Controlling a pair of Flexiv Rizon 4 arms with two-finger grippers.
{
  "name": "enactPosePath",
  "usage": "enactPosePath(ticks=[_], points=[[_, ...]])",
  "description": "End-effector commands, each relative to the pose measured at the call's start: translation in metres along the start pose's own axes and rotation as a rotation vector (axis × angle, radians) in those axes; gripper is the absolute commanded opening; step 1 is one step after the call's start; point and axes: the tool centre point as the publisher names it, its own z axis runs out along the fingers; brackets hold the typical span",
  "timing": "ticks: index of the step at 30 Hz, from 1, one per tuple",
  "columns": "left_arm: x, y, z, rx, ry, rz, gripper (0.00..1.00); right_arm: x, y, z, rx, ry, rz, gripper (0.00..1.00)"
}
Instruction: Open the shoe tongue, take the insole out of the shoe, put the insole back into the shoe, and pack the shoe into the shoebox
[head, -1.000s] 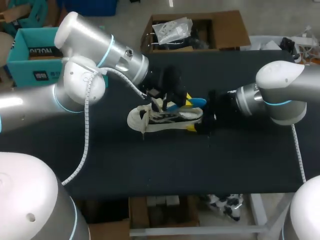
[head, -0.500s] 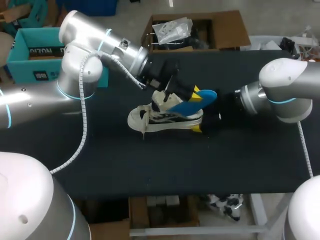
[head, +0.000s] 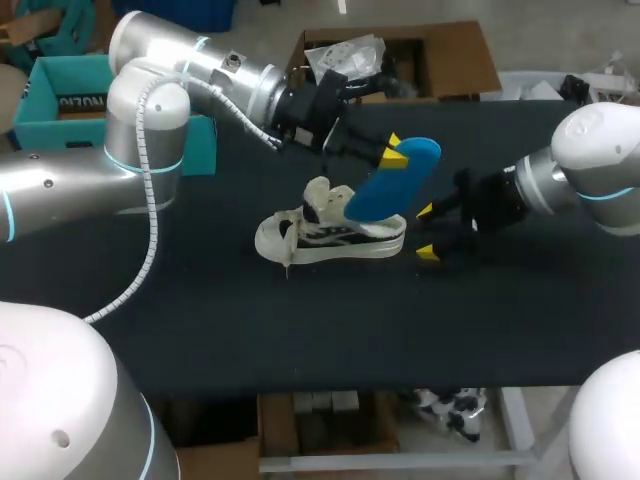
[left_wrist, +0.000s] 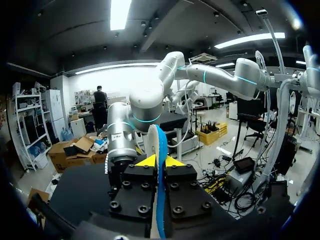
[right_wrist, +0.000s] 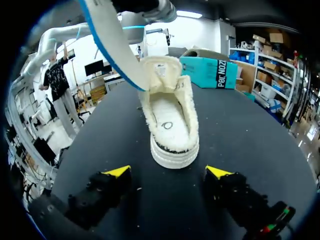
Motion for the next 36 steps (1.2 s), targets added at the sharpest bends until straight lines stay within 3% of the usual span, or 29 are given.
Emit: enactPosePath(ticks=[1,13,17,24,30,36], points=[[0.009,-0.005,-0.015,-0.011,-0.014,0.001,0.00,0.001,0.005,-0.017,0.027,0.012,-0.007,1.00],[0.011,-0.005,-0.018,0.002,-0.038,0.010,0.00,-0.010,0.022,-0.034,0.109,0.057,-0.054,1.00],[0.015,-0.023,-0.034,0.068,-0.098,0.058,0.00,-0.023,0.035,-0.037,0.181,0.086,-0.069,1.00],[0.021,-0.059,-0.059,0.134,-0.113,0.061,0.00,-0.040,0.058,-0.038,0.272,0.131,-0.105,1.00],[0.034,-0.076,-0.089,0.151,-0.238,0.068,0.00,-0.045,0.077,-0.033,0.357,0.145,-0.133,1.00],[0.050,-0.071,-0.122,0.165,-0.361,0.054,0.00,-0.046,0.092,-0.021,0.449,0.144,-0.154,1.00]])
